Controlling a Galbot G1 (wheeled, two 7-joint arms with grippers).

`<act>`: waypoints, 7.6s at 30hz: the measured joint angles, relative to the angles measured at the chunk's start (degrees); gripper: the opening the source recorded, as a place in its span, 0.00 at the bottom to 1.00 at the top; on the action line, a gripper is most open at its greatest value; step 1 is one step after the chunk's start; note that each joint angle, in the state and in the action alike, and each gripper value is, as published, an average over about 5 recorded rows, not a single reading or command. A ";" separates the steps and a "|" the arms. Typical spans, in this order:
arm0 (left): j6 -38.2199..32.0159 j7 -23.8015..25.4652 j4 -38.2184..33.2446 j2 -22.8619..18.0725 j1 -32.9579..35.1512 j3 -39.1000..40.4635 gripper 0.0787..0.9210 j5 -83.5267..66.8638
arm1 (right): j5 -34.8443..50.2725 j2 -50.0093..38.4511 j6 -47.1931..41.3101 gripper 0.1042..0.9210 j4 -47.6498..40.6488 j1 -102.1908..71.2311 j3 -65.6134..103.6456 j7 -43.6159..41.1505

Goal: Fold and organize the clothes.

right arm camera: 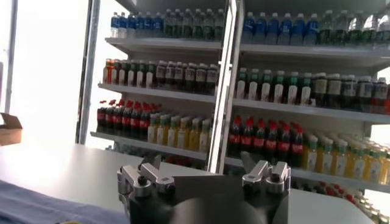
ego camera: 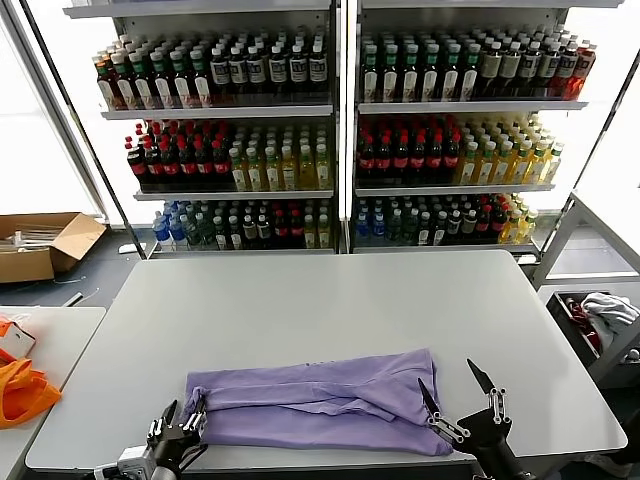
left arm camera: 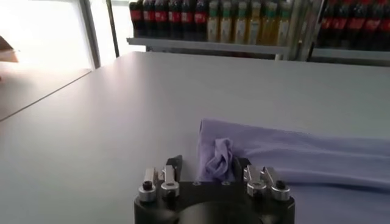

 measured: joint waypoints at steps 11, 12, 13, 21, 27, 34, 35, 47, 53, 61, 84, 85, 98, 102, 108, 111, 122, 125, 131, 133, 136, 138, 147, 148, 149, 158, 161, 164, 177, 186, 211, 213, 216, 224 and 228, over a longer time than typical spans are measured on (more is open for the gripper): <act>-0.85 -0.52 1.08 -1.66 0.00 1.72 0.12 1.61 | 0.21 -0.02 0.66 0.88 0.17 -0.34 -0.05 -0.11; -0.95 -0.52 1.20 -1.69 -0.02 1.70 0.09 1.66 | 0.28 -0.02 0.67 0.88 0.17 -0.34 -0.04 -0.13; -1.07 -0.52 1.28 -1.71 -0.04 1.65 0.07 1.70 | 0.38 -0.05 0.68 0.88 0.17 -0.32 -0.02 -0.14; -1.99 0.13 1.50 -0.65 -0.72 -0.12 0.03 0.13 | 2.36 -0.76 -0.05 0.88 -0.17 0.34 0.87 -0.05; -1.99 1.51 2.54 2.82 -1.99 -4.50 0.03 -4.06 | 5.23 -1.36 -1.28 0.88 -1.21 1.45 2.13 0.50; -2.77 5.47 4.81 9.34 -2.24 -13.78 0.03 -9.26 | 7.15 -1.63 -2.02 0.88 -2.01 1.81 2.98 0.79; -2.83 6.26 5.29 10.39 -2.15 -15.35 0.03 -9.88 | 7.29 -1.68 -2.11 0.88 -2.08 1.89 3.01 0.81; -1.49 13.14 7.09 21.12 -3.51 -28.10 0.03 -14.78 | 7.80 -1.44 -2.94 0.88 -1.66 1.98 2.87 0.88; 0.86 12.56 2.56 22.37 -5.62 -26.72 0.03 -17.75 | 7.93 -1.34 -3.03 0.88 -1.06 1.36 3.30 0.87; 2.63 10.30 -3.15 21.61 -8.51 -16.59 0.04 -19.55 | 7.34 -0.56 -3.06 0.88 -0.48 0.56 2.81 0.68; 1.78 5.60 -2.22 10.58 -12.65 8.67 0.04 -15.90 | 5.34 0.98 -2.84 0.88 0.44 -1.01 0.99 -0.03; 1.63 5.35 -2.10 10.17 -12.69 9.02 0.05 -15.94 | 5.32 0.99 -2.84 0.88 0.48 -1.07 0.98 -0.04; 0.88 1.80 -6.10 9.20 -12.09 7.67 0.46 -21.63 | 4.86 1.76 -2.45 0.88 0.44 -1.34 -0.20 -0.14; 1.01 2.26 -7.59 10.30 -11.35 3.76 0.60 -23.92 | 4.60 1.91 -2.55 0.88 0.44 -1.00 -0.82 -0.14; 2.22 5.83 -5.51 12.96 -10.37 -4.93 0.80 -25.56 | 4.22 1.92 -2.58 0.88 0.46 -0.61 -1.72 -0.14; 2.62 7.64 -2.59 14.44 -10.45 -8.08 0.87 -25.61 | 4.09 1.98 -2.48 0.88 0.51 -0.77 -1.85 -0.14; 3.51 12.04 6.66 15.74 -11.18 -11.70 0.88 -23.29 | 4.15 2.09 -1.85 0.88 0.73 -1.71 -1.22 -0.18; 3.58 13.06 8.27 15.25 -11.41 -11.27 0.88 -22.22 | 4.04 2.40 -1.86 0.88 0.61 -1.67 -1.35 -0.17; 3.51 14.61 10.25 13.62 -11.88 -9.33 0.88 -19.95 | 3.92 2.49 -1.95 0.88 0.56 -1.90 -1.34 -0.13; 3.30 15.15 11.05 13.08 -12.10 -8.59 0.88 -19.11 | 3.94 2.43 -1.97 0.88 0.57 -1.98 -1.19 -0.13; 2.78 15.75 12.38 12.34 -12.44 -7.68 0.85 -17.89 | 3.97 2.34 -1.98 0.88 0.56 -2.16 -1.00 -0.15; 2.39 15.97 13.04 11.97 -12.56 -7.34 0.80 -17.25 | 3.98 2.25 -1.98 0.88 0.57 -2.27 -0.90 -0.17; 1.49 16.19 13.28 10.65 -11.89 -6.17 0.49 -16.02 | 3.96 2.29 -2.51 0.88 0.36 -1.56 -1.16 -0.21; 1.45 16.20 13.14 10.46 -11.78 -5.97 0.46 -15.94 | 3.95 2.30 -2.57 0.88 0.33 -1.47 -1.22 -0.22; 1.43 16.20 12.97 10.27 -11.69 -5.77 0.43 -15.89 | 3.93 2.31 -2.62 0.88 0.32 -1.40 -1.26 -0.22; 1.23 15.19 11.17 10.04 -11.75 -5.50 0.10 -16.47 | 4.26 2.04 -2.43 0.88 0.34 -1.71 -0.84 -0.27; 1.27 14.52 10.29 10.07 -11.35 -6.26 0.05 -17.00 | 4.33 2.13 -2.30 0.88 0.16 -1.55 -0.86 -0.27; 1.23 13.86 9.22 9.87 -10.81 -7.45 0.05 -17.72 | 4.30 2.33 -2.29 0.88 0.03 -1.29 -1.05 -0.27; 1.18 14.05 10.19 13.50 -7.52 -23.40 0.05 -23.37 | 4.82 1.47 -1.86 0.88 -0.25 -0.95 -1.00 -0.24; 2.57 13.62 11.49 20.16 -6.40 -33.13 0.05 -27.97 | 5.01 1.24 -1.33 0.88 -0.63 -0.97 -1.25 -0.21; 9.34 -4.71 1.58 12.00 -27.89 14.97 0.05 -29.60 | 5.57 1.70 -2.66 0.88 2.06 -4.17 1.87 0.24; 9.23 -5.16 3.99 9.82 -30.41 18.37 0.06 -28.79 | 6.09 1.51 -3.04 0.88 2.10 -4.37 2.42 0.51; 9.02 -5.42 6.70 7.23 -33.21 22.16 0.13 -27.96 | 6.99 1.08 -3.88 0.88 1.99 -4.34 3.01 0.98; 7.92 -6.36 7.69 4.07 -37.13 26.02 0.41 -29.74 | 9.59 -0.24 -9.18 0.88 0.76 -1.41 1.54 3.54; 6.93 -6.07 5.40 4.52 -37.47 24.76 0.54 -30.87 | 12.19 -1.16 -13.27 0.88 -0.76 2.34 -0.83 5.95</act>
